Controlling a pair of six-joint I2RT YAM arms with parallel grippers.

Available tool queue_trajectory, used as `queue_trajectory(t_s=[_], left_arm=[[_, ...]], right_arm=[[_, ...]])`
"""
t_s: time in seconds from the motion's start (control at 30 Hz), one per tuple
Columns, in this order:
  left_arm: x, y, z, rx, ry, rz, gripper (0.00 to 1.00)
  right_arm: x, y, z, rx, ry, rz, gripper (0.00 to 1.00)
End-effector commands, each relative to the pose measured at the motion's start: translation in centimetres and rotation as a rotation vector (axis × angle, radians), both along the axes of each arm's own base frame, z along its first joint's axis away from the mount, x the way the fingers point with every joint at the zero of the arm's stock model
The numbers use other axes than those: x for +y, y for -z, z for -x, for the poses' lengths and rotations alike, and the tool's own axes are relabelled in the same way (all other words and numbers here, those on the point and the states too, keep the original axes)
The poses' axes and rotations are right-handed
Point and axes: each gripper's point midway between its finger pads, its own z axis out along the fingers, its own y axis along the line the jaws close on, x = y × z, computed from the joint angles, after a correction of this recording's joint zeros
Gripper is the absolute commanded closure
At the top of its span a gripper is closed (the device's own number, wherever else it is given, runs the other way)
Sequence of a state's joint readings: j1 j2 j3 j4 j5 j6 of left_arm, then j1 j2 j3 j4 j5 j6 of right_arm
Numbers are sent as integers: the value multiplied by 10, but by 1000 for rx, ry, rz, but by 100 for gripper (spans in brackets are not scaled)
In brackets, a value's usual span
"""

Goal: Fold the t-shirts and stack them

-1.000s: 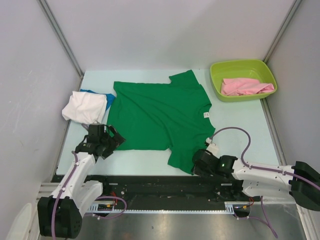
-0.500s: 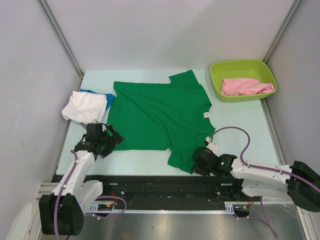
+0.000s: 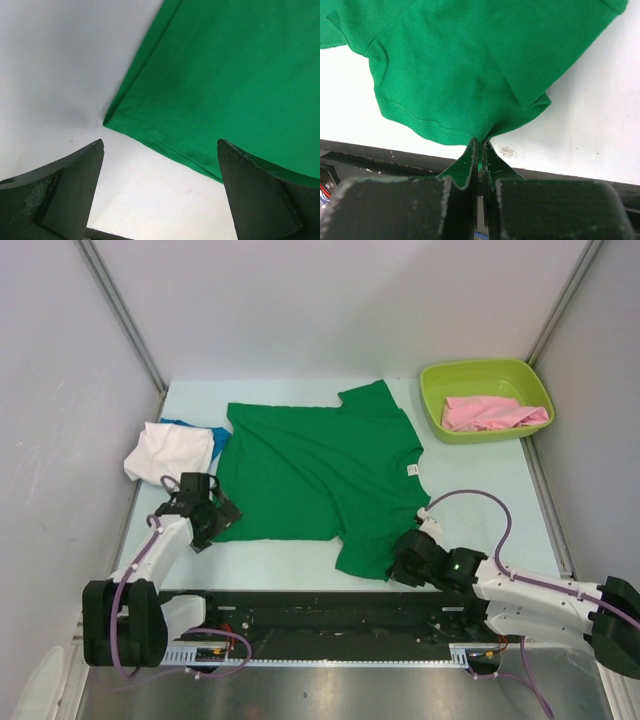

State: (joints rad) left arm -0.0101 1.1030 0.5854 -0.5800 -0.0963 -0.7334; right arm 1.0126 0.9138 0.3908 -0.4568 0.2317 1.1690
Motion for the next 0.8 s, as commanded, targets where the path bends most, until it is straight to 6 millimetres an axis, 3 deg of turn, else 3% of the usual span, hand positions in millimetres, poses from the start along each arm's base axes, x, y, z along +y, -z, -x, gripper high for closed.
queue_trajectory(t_s=[0.0, 0.13, 0.4, 0.77], left_arm=[[17, -4, -11, 3, -60, -73, 2], [21, 10, -5, 42, -88, -89, 11], [26, 17, -14, 36, -132, -104, 20], [35, 27, -21, 71, -185, -113, 51]], right_arm=[[-1, -7, -7, -43, -11, -5, 100], [-4, -11, -10, -50, -21, -13, 100], [-10, -18, -14, -68, -26, -28, 100], [-18, -21, -17, -77, -21, -29, 100]])
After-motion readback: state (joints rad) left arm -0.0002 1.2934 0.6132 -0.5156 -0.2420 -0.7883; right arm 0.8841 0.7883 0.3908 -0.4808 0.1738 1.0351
